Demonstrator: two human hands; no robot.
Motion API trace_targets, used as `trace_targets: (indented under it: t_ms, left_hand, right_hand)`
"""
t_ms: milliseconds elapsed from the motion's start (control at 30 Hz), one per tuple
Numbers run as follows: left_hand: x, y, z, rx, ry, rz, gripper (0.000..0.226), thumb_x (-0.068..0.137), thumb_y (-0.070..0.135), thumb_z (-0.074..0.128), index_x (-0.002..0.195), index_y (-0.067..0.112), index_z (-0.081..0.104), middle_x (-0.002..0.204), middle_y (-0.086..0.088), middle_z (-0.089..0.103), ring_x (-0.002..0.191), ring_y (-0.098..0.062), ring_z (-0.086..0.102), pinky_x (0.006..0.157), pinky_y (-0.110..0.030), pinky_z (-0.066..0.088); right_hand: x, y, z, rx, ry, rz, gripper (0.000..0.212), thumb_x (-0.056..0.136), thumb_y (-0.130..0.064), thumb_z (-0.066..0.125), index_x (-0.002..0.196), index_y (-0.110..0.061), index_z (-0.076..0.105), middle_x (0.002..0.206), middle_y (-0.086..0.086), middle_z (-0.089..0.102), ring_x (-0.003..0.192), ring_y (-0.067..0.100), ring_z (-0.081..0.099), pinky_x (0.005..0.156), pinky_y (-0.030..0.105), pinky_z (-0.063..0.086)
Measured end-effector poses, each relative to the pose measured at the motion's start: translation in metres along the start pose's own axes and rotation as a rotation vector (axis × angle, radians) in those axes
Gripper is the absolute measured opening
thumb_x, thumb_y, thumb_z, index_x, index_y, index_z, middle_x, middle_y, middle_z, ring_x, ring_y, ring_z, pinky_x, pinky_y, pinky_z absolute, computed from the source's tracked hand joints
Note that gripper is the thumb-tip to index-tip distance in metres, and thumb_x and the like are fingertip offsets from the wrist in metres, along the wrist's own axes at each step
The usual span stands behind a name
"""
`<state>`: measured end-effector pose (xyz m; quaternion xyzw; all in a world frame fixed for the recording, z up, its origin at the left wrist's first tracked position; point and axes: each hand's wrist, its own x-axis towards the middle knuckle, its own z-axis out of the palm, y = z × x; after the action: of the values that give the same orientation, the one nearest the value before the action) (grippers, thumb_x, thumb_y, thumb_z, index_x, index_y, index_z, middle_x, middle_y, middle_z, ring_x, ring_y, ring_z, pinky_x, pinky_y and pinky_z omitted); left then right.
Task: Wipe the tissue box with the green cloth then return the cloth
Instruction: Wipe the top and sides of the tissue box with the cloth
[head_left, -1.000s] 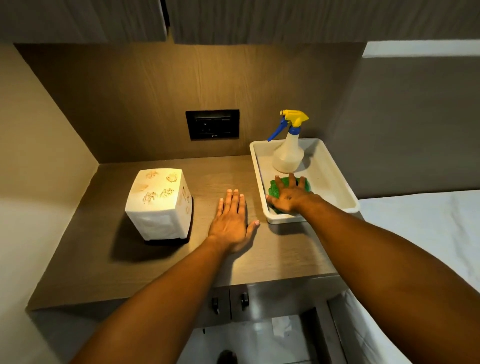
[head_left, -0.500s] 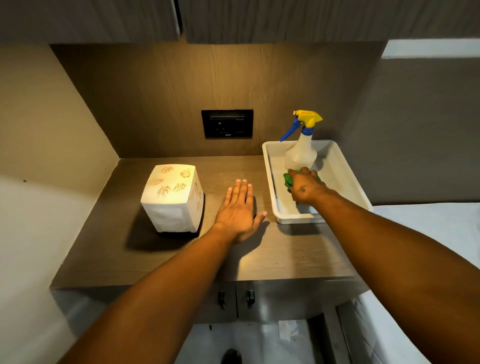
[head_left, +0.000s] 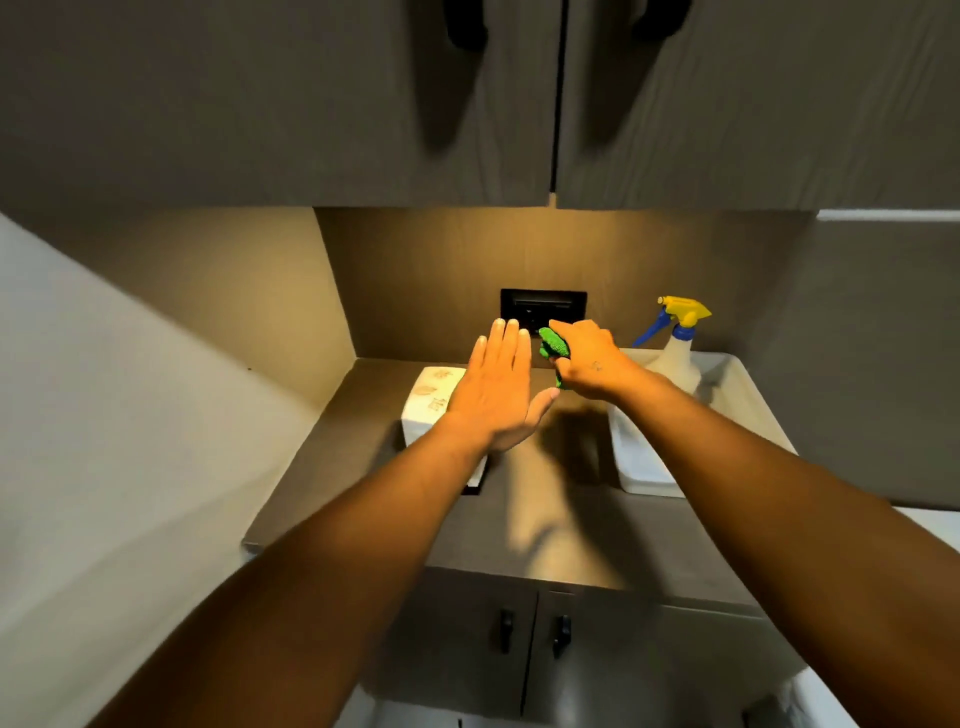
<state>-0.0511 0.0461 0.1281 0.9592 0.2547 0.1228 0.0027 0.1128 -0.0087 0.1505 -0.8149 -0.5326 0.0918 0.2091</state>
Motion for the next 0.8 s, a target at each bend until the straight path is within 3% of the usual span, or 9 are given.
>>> trace_targets:
  t_ms: [100,300,500,600,667,733,800]
  left_hand:
    - [-0.012,-0.039,-0.004,0.004,0.016,-0.061,0.091,0.097,0.066,0.023,0.156,0.003,-0.005,0.165,-0.019,-0.011,0.151,-0.030,-0.017,0.122,-0.045,-0.009]
    - [-0.040,-0.126,0.015,-0.171,-0.030,-0.163,0.127,0.067,0.098,0.012,0.154,0.010,-0.017,0.163,-0.009,-0.023,0.146,-0.020,-0.029,0.118,-0.039,-0.016]
    - [-0.055,-0.170,0.046,-0.396,-0.174,-0.117,0.143,0.055,0.102,0.038,0.154,0.017,-0.020,0.165,-0.003,-0.021,0.148,-0.013,-0.024,0.124,-0.041,-0.005]
    - [-0.050,-0.175,0.055,-0.547,-0.223,-0.159,0.147,0.048,0.100,0.052,0.154,0.028,-0.020,0.167,0.002,-0.014,0.152,-0.016,-0.008,0.124,-0.050,0.011]
    - [-0.045,-0.173,0.057,-0.630,-0.226,-0.166,0.143,0.049,0.096,0.060,0.154,0.036,-0.017,0.168,0.001,0.002,0.151,-0.026,0.018,0.119,-0.055,0.025]
    - [-0.042,-0.169,0.061,-0.723,-0.216,-0.155,0.138,0.052,0.092,0.064,0.154,0.038,-0.010,0.162,-0.002,0.029,0.136,-0.027,0.047,0.108,-0.052,0.044]
    - [-0.041,-0.165,0.064,-0.817,-0.185,-0.162,0.135,0.055,0.087,0.069,0.156,0.034,-0.002,0.153,-0.002,0.045,0.123,-0.024,0.058,0.099,-0.043,0.053]
  right_hand:
    - [0.002,-0.028,0.011,0.025,-0.005,-0.040,0.060,0.092,-0.013,0.059,0.148,-0.017,0.038,0.142,0.020,0.044,0.127,0.040,0.043,0.107,0.050,0.038]
    - [0.013,-0.059,0.040,0.102,-0.005,-0.079,0.062,0.092,-0.012,0.064,0.148,-0.018,0.039,0.143,0.017,0.045,0.127,0.035,0.046,0.108,0.047,0.040]
    - [0.033,-0.076,0.062,0.064,-0.049,-0.075,0.058,0.091,-0.019,0.068,0.143,-0.016,0.044,0.139,0.013,0.054,0.124,0.030,0.051,0.100,0.038,0.041]
    - [0.035,-0.073,0.073,0.029,-0.070,-0.012,0.064,0.093,-0.032,0.063,0.151,-0.021,0.036,0.150,0.014,0.045,0.134,0.031,0.044,0.108,0.044,0.038]
    - [0.031,-0.066,0.080,0.038,-0.067,0.051,0.067,0.095,-0.046,0.056,0.154,-0.030,0.028,0.160,0.013,0.029,0.144,0.034,0.030,0.113,0.051,0.031]
    - [0.027,-0.060,0.086,0.054,-0.054,0.093,0.065,0.095,-0.053,0.050,0.153,-0.037,0.025,0.163,0.013,0.022,0.149,0.035,0.018,0.115,0.054,0.026]
    - [0.028,-0.059,0.087,0.062,-0.037,0.111,0.061,0.097,-0.050,0.050,0.152,-0.038,0.027,0.162,0.014,0.024,0.149,0.036,0.017,0.115,0.056,0.026]
